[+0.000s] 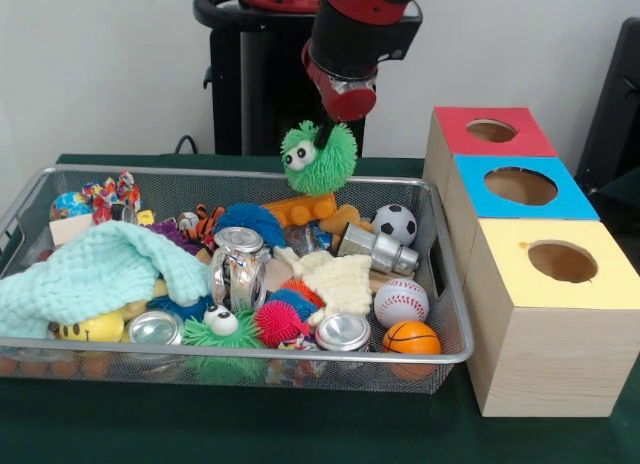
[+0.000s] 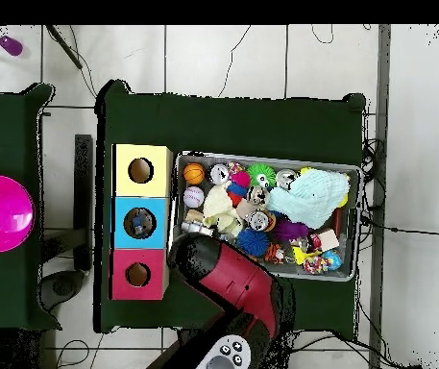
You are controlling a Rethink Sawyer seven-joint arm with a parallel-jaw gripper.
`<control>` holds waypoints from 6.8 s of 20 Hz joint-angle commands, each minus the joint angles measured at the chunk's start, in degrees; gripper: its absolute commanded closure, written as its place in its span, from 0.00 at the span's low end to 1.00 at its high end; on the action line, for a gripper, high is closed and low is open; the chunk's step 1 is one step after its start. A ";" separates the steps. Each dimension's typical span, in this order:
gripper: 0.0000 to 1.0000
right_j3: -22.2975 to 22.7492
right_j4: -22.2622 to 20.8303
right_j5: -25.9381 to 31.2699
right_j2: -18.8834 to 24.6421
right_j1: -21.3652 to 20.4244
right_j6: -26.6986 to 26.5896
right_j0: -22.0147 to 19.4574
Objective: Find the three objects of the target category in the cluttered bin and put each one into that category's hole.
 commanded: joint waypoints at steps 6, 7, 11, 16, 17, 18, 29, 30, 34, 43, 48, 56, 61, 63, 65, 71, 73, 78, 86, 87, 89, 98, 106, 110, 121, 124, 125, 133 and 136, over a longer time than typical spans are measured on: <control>1.00 -3.44 -9.15 -11.74 8.69 -1.82 -6.05 -11.25; 1.00 -3.75 -10.76 -13.11 9.81 -1.95 -7.88 -13.00; 1.00 -4.32 -15.97 -15.71 14.20 -2.96 -11.49 -18.67; 1.00 -5.86 -22.13 -16.40 17.78 -3.36 -11.26 -22.74; 1.00 -6.15 -23.04 -16.27 17.80 -3.31 -10.39 -22.78; 1.00 -6.09 -23.89 -16.32 17.92 -3.44 -9.40 -22.67; 0.00 -6.78 -31.30 -20.96 19.08 -3.65 -3.86 -23.15; 0.00 -6.65 -31.32 -20.56 19.61 -3.74 -3.69 -23.57; 0.00 -6.17 -31.80 -20.29 20.39 -3.90 -2.04 -24.03; 0.00 -7.77 -27.02 -19.35 15.18 -0.20 9.51 -16.19; 0.00 -8.06 -22.85 -15.57 12.81 0.50 13.86 -12.11; 0.00 -7.23 -17.16 -16.21 10.85 2.38 14.75 -8.68; 0.00 -6.06 -15.38 -18.76 11.52 2.82 13.22 -8.87; 0.00 -5.65 -14.81 -19.69 11.59 3.12 12.96 -8.73; 0.00 -5.23 -14.26 -21.42 12.01 3.89 12.87 -8.86; 0.00 -1.40 -12.80 -32.06 16.44 6.35 14.27 -11.03; 0.00 -1.00 -12.21 -33.53 16.73 6.78 14.46 -10.92; 0.00 -2.06 -8.27 -35.26 15.91 8.86 15.69 -8.52; 0.00 -2.70 -0.17 -35.69 14.53 11.46 16.09 -4.56; 0.00 -2.63 0.68 -34.60 14.42 11.49 16.03 -4.15; 0.00 -1.93 2.09 -32.75 15.81 10.70 16.08 -4.68; 0.00 0.20 2.64 -11.00 15.13 5.82 12.41 -5.17; 0.00 3.93 3.37 -1.43 18.60 2.65 10.51 -8.31; 0.00 4.13 3.95 -2.79 19.23 3.54 10.02 -8.24; 0.00 2.40 2.50 -15.23 19.86 8.73 9.30 -9.80; 0.00 0.76 1.67 -17.02 18.14 9.79 9.82 -8.57; 0.00 0.24 1.27 -17.14 17.00 10.11 10.14 -7.53; 0.00 -1.93 2.28 -17.26 14.39 11.65 12.04 -4.91; 0.00 -2.33 2.86 -16.05 14.08 11.45 12.54 -4.48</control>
